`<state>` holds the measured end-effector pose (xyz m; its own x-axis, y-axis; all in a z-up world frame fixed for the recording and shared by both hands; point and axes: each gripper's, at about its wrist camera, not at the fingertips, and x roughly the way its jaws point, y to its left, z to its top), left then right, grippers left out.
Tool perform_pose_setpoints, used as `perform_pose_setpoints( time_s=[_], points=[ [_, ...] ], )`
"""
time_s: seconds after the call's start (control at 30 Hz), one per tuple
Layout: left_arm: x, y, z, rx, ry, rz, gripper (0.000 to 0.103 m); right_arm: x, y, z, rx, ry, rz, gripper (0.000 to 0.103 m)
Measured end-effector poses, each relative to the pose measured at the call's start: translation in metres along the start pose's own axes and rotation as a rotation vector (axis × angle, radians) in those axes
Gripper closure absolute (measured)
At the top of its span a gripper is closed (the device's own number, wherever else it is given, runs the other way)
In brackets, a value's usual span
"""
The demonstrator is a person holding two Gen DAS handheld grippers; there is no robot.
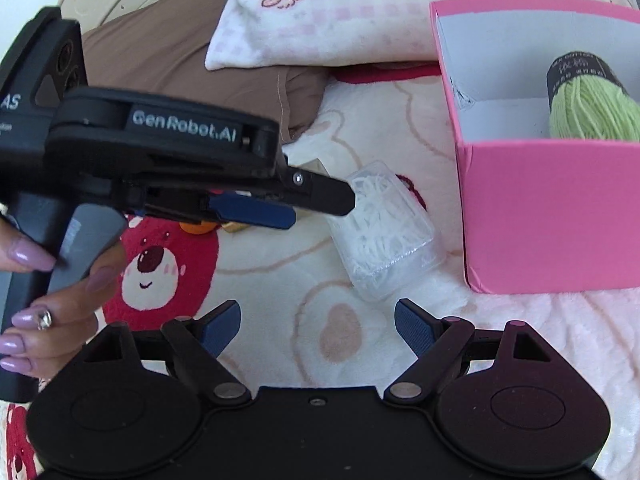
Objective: Organize objects
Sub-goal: 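Move the left tool down to the clear plastic floss box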
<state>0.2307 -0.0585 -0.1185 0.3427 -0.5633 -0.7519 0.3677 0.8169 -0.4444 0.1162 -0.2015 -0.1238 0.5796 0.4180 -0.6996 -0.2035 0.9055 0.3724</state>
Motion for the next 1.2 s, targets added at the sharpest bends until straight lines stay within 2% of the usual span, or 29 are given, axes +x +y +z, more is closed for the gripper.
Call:
perform_pose_setpoints(
  time_s=[0.17,0.33,0.5,0.63,0.9,1.13,1.2],
  points=[
    [0.011,-0.003,0.014,0.055,0.012,0.034,0.049,0.007,0.001,-0.003,-0.017,-0.049,-0.001,0.016],
    [0.023,-0.014,0.024,0.155,0.011,0.052,0.049,0.009,0.0,-0.006,-0.065,-0.086,0.007,0.016],
    [0.042,-0.016,0.033,0.164,0.068,0.075,0.047,0.013,0.001,-0.01,-0.109,-0.11,-0.005,0.016],
    [0.05,-0.019,0.038,0.169,0.064,0.084,0.045,0.011,0.004,-0.01,-0.127,-0.112,-0.008,0.016],
    [0.058,-0.02,0.035,0.107,0.083,0.105,0.044,0.01,-0.004,-0.011,-0.075,-0.13,0.002,0.016],
    [0.041,0.001,0.019,-0.097,0.089,0.074,0.044,0.003,-0.005,-0.005,-0.049,-0.081,0.022,0.014],
    [0.033,0.003,0.012,-0.124,0.086,0.068,0.044,0.001,-0.005,-0.004,-0.038,-0.06,0.027,0.014]
  ],
)
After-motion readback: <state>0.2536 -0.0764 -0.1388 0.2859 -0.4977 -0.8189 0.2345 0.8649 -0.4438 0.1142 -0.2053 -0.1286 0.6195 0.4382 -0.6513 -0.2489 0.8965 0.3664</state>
